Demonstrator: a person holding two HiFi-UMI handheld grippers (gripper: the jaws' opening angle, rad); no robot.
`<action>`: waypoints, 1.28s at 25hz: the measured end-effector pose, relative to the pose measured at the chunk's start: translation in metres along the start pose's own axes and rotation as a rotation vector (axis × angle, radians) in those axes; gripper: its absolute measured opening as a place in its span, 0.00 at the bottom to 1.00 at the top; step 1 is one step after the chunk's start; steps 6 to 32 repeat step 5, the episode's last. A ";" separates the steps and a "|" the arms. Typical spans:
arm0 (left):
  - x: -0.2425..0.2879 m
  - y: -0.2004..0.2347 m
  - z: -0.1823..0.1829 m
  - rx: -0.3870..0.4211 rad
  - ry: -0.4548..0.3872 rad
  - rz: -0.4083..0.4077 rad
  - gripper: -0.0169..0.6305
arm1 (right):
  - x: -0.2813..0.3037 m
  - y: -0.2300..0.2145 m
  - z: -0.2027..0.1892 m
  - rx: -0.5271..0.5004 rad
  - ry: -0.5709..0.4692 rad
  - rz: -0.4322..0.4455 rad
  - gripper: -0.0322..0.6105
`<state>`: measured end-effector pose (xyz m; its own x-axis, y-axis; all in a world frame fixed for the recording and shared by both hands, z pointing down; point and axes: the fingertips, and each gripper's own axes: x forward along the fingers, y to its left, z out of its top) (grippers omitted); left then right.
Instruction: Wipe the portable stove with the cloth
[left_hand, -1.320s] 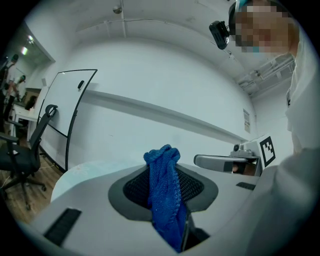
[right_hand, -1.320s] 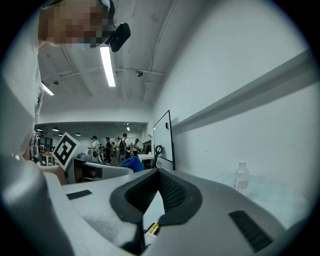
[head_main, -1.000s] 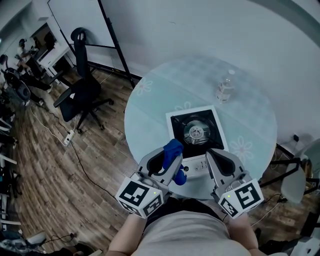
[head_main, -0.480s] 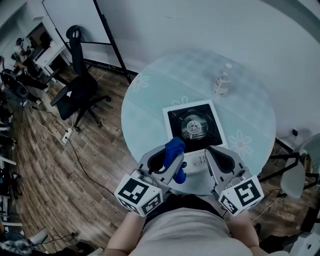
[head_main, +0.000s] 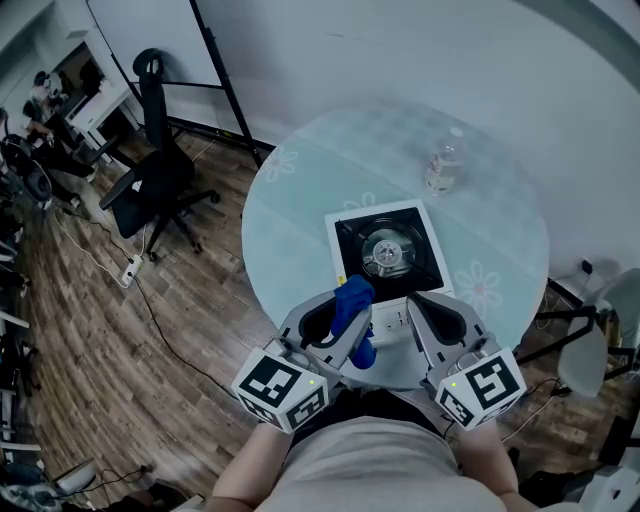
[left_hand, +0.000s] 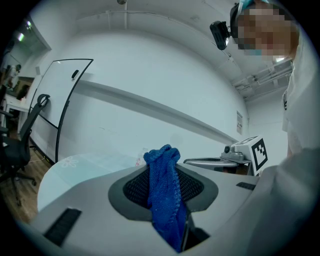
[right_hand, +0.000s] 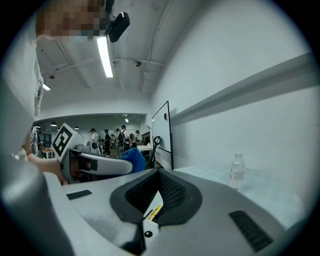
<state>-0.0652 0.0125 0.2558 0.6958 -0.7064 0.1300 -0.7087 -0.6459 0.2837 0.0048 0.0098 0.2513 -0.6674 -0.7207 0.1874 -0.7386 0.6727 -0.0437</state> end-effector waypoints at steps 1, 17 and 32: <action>0.000 0.000 0.000 0.002 0.000 0.000 0.23 | 0.000 0.001 0.000 0.001 0.001 0.000 0.08; -0.004 0.000 0.002 0.003 -0.002 -0.002 0.23 | 0.001 0.005 0.001 0.000 0.004 0.004 0.08; -0.004 0.000 0.002 0.003 -0.002 -0.002 0.23 | 0.001 0.005 0.001 0.000 0.004 0.004 0.08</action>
